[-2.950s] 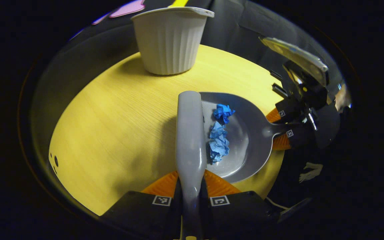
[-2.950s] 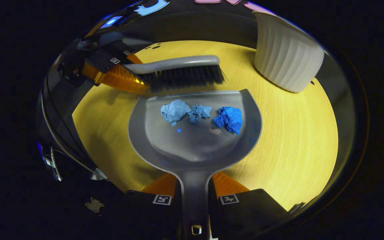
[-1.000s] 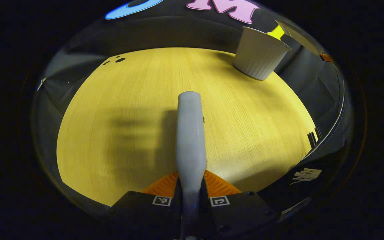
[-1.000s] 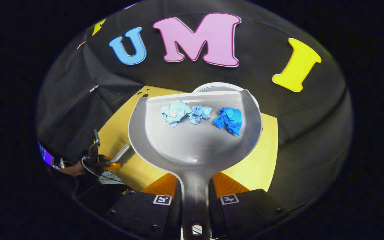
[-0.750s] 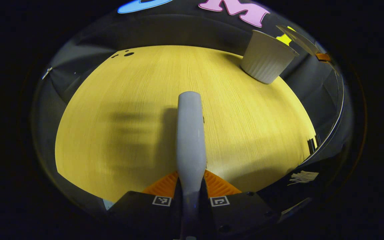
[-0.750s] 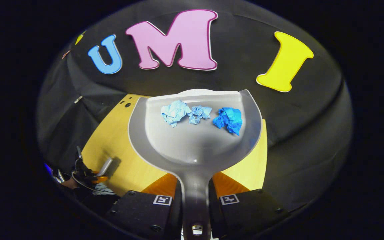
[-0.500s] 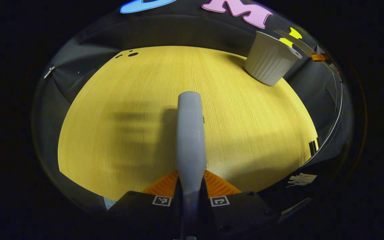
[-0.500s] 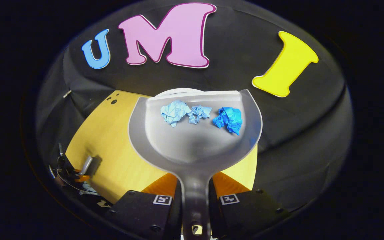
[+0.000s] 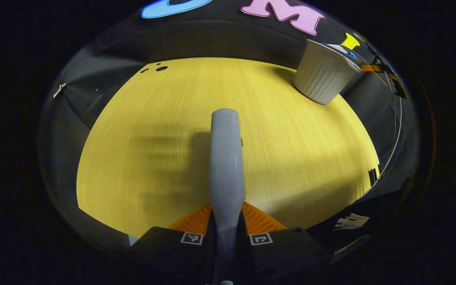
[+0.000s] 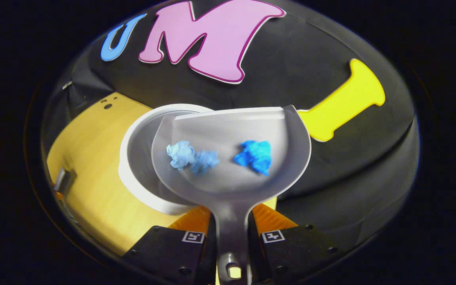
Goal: Pick up the small broom and dustpan from the desktop, sweep the trash into the dustpan with the broom, and then empty the trash into the garbage bin.
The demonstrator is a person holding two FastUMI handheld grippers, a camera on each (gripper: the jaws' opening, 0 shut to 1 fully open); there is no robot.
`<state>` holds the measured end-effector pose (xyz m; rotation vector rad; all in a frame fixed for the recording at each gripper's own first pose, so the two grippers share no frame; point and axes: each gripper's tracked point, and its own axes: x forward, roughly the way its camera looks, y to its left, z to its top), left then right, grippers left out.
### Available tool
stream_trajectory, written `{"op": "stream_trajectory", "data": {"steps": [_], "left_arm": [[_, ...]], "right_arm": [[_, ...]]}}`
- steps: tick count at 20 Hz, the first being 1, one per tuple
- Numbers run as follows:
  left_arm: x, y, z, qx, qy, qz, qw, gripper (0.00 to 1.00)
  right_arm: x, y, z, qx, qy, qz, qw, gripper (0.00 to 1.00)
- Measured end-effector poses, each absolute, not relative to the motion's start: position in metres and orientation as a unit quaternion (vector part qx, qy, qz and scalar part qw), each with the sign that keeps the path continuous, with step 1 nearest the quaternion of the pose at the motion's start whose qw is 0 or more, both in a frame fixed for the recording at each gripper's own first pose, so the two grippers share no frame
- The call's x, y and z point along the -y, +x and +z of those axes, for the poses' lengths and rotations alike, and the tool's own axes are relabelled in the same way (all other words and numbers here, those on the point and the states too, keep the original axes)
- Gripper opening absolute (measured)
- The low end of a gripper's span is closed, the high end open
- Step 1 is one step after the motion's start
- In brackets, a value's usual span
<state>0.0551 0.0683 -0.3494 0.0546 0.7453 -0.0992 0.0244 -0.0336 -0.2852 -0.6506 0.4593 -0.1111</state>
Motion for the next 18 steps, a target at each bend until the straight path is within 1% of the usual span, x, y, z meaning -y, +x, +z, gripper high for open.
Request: {"op": "stream_trajectory", "data": {"steps": [1,5,7,8,9,10,11,12,13,18], "left_arm": [[-0.068,0.055,-0.349,-0.362,0.024,-0.047,0.931,0.28],[-0.062,0.056,-0.349,-0.362,0.009,-0.055,0.931,0.28],[-0.062,0.057,-0.351,-0.363,0.013,-0.058,0.930,0.28],[-0.061,0.059,-0.353,-0.363,0.017,-0.059,0.930,0.31],[-0.059,0.059,-0.354,-0.363,0.019,-0.060,0.930,0.24],[-0.056,0.058,-0.354,-0.362,0.019,-0.062,0.930,0.28],[-0.055,0.058,-0.356,-0.362,0.016,-0.064,0.930,0.28],[-0.054,0.056,-0.358,-0.363,0.013,-0.065,0.929,0.31],[-0.053,0.056,-0.360,-0.365,0.012,-0.065,0.929,0.28],[-0.054,0.051,-0.366,-0.368,0.007,-0.063,0.928,0.28]], "right_arm": [[0.037,0.023,-0.287,-0.221,-0.332,-0.062,0.915,0.37],[0.041,0.027,-0.286,-0.216,-0.370,-0.079,0.900,0.37],[0.042,0.027,-0.285,-0.209,-0.422,-0.085,0.878,0.37],[0.040,0.027,-0.284,-0.205,-0.452,-0.089,0.863,0.37],[0.039,0.028,-0.283,-0.200,-0.479,-0.092,0.850,0.37],[0.041,0.030,-0.281,-0.196,-0.500,-0.094,0.838,0.37],[0.041,0.029,-0.278,-0.193,-0.518,-0.097,0.828,0.37],[0.042,0.027,-0.273,-0.191,-0.534,-0.099,0.818,0.37],[0.043,0.024,-0.268,-0.189,-0.548,-0.103,0.808,0.37],[0.042,0.005,-0.246,-0.176,-0.615,-0.118,0.759,0.37]]}}
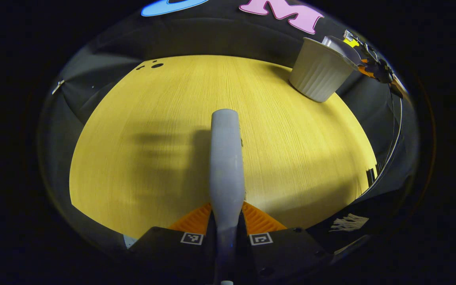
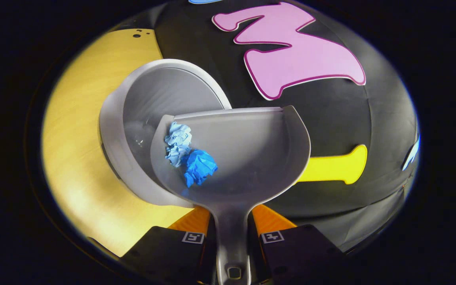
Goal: Pick up the small broom and dustpan from the desktop, sweep the trash into the dustpan with the broom, and then empty the trash into the garbage bin.
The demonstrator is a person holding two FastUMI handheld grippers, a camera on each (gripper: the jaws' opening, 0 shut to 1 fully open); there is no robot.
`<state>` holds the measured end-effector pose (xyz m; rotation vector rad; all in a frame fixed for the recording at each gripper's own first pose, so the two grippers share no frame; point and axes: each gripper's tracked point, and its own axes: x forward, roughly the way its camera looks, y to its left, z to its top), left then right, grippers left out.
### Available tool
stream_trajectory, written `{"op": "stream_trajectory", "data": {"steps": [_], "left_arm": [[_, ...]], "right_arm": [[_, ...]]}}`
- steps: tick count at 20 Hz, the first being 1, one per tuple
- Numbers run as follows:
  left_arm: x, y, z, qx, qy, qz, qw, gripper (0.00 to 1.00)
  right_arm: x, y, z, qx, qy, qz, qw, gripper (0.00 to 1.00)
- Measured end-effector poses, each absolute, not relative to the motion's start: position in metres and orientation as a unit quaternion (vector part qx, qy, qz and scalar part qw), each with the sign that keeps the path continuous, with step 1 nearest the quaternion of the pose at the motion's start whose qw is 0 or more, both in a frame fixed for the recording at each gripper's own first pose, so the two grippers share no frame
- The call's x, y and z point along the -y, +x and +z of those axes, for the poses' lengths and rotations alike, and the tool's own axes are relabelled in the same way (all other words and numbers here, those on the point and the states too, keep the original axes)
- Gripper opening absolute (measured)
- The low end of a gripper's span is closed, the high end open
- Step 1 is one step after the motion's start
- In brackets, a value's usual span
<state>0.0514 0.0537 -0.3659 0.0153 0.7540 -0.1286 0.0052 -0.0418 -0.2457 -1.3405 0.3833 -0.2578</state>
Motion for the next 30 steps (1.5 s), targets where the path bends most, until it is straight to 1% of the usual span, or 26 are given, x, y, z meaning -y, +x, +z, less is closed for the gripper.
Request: {"op": "stream_trajectory", "data": {"steps": [2,4,6,8,13,14,15,17,19,21,23,27,29,30], "left_arm": [[-0.058,0.050,-0.368,-0.370,0.005,-0.060,0.927,0.28],[-0.063,0.047,-0.371,-0.374,0.000,-0.053,0.926,0.28],[-0.068,0.044,-0.373,-0.377,-0.007,-0.047,0.925,0.28],[-0.070,0.042,-0.375,-0.379,-0.014,-0.044,0.924,0.28],[-0.071,0.044,-0.377,-0.382,-0.015,-0.042,0.923,0.28],[-0.070,0.045,-0.377,-0.381,-0.014,-0.042,0.923,0.31],[-0.069,0.045,-0.377,-0.380,-0.011,-0.042,0.924,0.28],[-0.067,0.046,-0.377,-0.380,-0.004,-0.043,0.924,0.28],[-0.066,0.047,-0.377,-0.381,0.000,-0.043,0.924,0.28],[-0.067,0.048,-0.377,-0.381,0.003,-0.042,0.923,0.28],[-0.066,0.049,-0.377,-0.381,0.002,-0.041,0.923,0.28],[-0.067,0.048,-0.378,-0.381,0.005,-0.033,0.924,0.28],[-0.068,0.048,-0.379,-0.380,0.003,-0.028,0.924,0.28],[-0.069,0.048,-0.379,-0.380,0.000,-0.025,0.925,0.28]], "right_arm": [[0.038,0.001,-0.237,-0.168,-0.657,-0.123,0.725,0.37],[0.037,-0.001,-0.223,-0.152,-0.708,-0.125,0.678,0.37],[0.039,-0.009,-0.211,-0.141,-0.744,-0.126,0.641,0.37],[0.041,-0.005,-0.214,-0.136,-0.759,-0.126,0.624,0.37],[0.035,-0.006,-0.216,-0.134,-0.778,-0.131,0.599,0.37],[0.036,-0.006,-0.215,-0.134,-0.779,-0.131,0.598,0.37],[0.036,-0.007,-0.215,-0.134,-0.781,-0.132,0.596,0.37],[0.036,-0.006,-0.214,-0.132,-0.785,-0.134,0.590,0.37],[0.036,-0.006,-0.214,-0.134,-0.783,-0.134,0.592,0.37],[0.038,-0.007,-0.214,-0.140,-0.771,-0.132,0.607,0.37],[0.041,-0.007,-0.215,-0.150,-0.748,-0.127,0.634,0.37],[0.051,-0.005,-0.217,-0.178,-0.677,-0.118,0.704,0.37],[0.055,-0.003,-0.217,-0.184,-0.650,-0.117,0.728,0.37],[0.055,-0.003,-0.218,-0.183,-0.643,-0.119,0.734,0.37]]}}
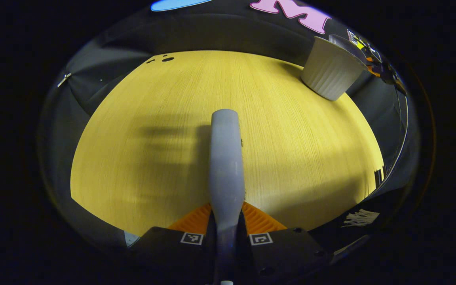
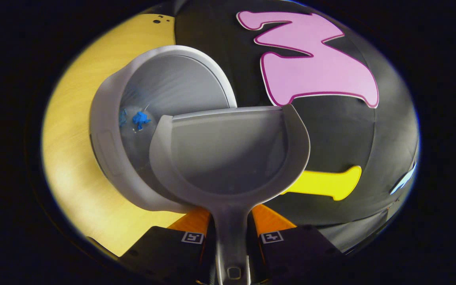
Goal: Pick up the small broom and dustpan from the desktop, sweep the trash into the dustpan with the broom, and then empty the trash into the garbage bin.
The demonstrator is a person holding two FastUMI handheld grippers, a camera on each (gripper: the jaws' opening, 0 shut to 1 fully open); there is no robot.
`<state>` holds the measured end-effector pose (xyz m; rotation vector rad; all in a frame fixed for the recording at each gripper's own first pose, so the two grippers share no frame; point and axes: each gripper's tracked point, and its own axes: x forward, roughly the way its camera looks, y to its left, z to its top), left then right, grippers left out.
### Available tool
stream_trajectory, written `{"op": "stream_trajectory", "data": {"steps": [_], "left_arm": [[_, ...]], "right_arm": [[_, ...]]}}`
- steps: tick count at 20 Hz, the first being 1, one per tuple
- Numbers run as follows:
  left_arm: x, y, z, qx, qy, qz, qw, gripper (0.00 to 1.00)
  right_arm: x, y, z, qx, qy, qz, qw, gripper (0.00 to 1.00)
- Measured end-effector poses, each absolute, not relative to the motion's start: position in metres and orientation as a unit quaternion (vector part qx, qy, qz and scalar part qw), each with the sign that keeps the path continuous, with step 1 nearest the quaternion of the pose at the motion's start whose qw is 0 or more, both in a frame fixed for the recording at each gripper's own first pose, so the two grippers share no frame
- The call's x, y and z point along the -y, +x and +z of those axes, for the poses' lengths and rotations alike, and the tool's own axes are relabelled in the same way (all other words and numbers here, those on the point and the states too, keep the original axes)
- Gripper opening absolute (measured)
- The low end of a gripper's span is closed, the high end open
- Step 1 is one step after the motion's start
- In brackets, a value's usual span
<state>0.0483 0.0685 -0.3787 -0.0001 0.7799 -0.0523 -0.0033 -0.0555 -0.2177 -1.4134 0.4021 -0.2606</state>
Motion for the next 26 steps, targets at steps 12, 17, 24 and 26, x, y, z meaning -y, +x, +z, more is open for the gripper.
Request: {"op": "stream_trajectory", "data": {"steps": [12,17,24,26], "left_arm": [[-0.077,0.050,-0.362,-0.351,0.006,-0.008,0.936,0.28],[-0.079,0.059,-0.334,-0.318,0.023,-0.015,0.948,0.28],[-0.083,0.063,-0.306,-0.275,0.067,-0.022,0.959,0.28],[-0.085,0.063,-0.301,-0.272,0.060,-0.029,0.960,0.28]], "right_arm": [[0.055,-0.003,-0.221,-0.210,-0.362,-0.088,0.904,0.37],[0.032,0.000,-0.214,-0.184,-0.223,-0.063,0.955,0.37],[-0.030,-0.050,-0.178,-0.127,-0.132,-0.025,0.983,0.37],[-0.061,-0.070,-0.174,-0.112,-0.103,-0.005,0.988,0.37]]}}
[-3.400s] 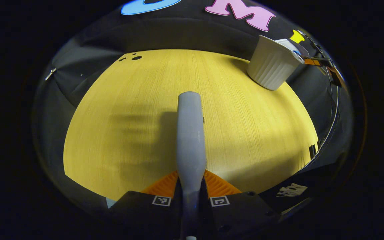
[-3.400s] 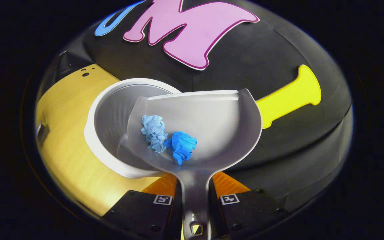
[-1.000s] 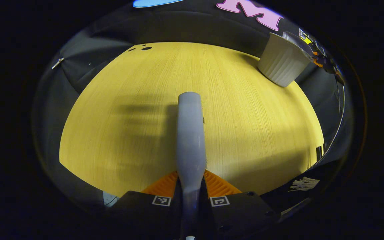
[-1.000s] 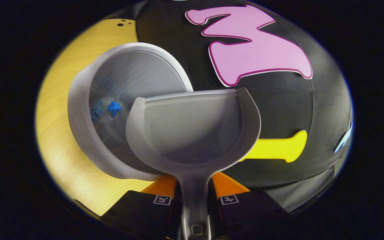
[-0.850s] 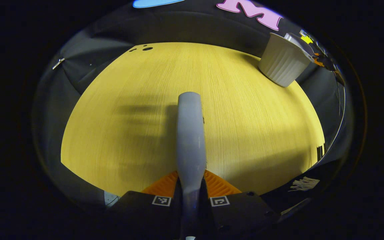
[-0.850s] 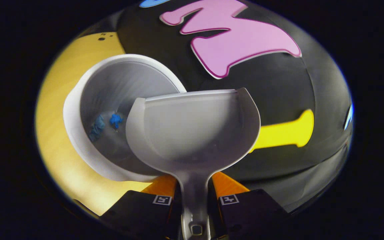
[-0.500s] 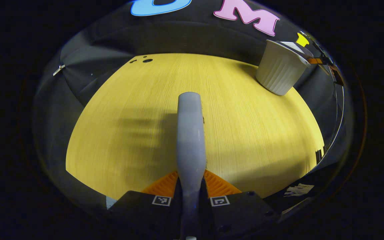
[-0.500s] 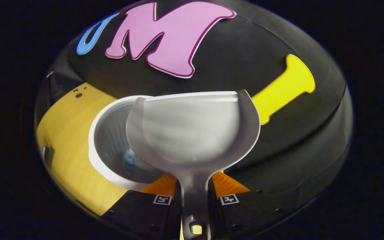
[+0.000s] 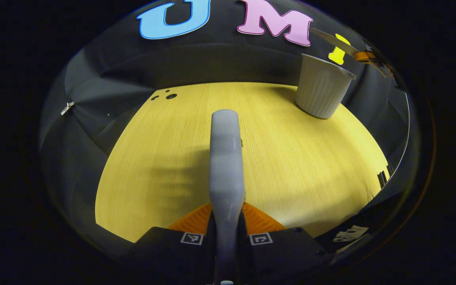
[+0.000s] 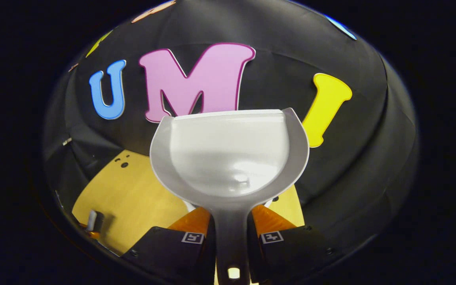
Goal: Pick up the small broom and dustpan from the desktop, sweep the trash into the dustpan with the broom, and then empty the trash into the garbage bin.
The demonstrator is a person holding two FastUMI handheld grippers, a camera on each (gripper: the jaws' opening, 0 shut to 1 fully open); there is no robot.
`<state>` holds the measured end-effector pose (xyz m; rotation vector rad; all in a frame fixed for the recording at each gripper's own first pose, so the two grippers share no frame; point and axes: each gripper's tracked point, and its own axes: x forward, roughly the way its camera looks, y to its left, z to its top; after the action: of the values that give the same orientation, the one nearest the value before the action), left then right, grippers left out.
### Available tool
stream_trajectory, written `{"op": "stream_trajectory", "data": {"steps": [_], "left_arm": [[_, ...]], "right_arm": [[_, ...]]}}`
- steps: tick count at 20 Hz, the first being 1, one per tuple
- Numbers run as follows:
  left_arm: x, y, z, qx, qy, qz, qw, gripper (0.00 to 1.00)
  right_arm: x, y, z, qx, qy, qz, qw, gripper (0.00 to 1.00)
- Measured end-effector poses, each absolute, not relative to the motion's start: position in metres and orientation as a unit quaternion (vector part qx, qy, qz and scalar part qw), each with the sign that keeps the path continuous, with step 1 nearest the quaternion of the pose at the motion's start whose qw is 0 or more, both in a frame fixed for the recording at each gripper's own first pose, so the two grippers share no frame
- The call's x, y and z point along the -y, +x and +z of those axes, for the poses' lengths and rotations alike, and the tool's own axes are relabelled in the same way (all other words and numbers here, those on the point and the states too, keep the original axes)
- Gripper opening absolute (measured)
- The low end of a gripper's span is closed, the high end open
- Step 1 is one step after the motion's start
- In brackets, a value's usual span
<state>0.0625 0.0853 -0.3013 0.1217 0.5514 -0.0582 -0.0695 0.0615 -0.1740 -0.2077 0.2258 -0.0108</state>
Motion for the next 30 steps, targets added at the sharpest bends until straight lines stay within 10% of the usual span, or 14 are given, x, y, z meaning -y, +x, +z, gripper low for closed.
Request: {"op": "stream_trajectory", "data": {"steps": [16,30], "left_arm": [[-0.149,0.084,-0.293,-0.288,0.054,-0.088,0.952,0.28],[-0.180,0.116,-0.324,-0.356,0.076,-0.055,0.930,0.28]], "right_arm": [[-0.248,-0.155,-0.350,-0.219,-0.048,0.057,0.973,0.37],[-0.261,-0.156,-0.529,-0.363,-0.027,0.019,0.931,0.37]]}}
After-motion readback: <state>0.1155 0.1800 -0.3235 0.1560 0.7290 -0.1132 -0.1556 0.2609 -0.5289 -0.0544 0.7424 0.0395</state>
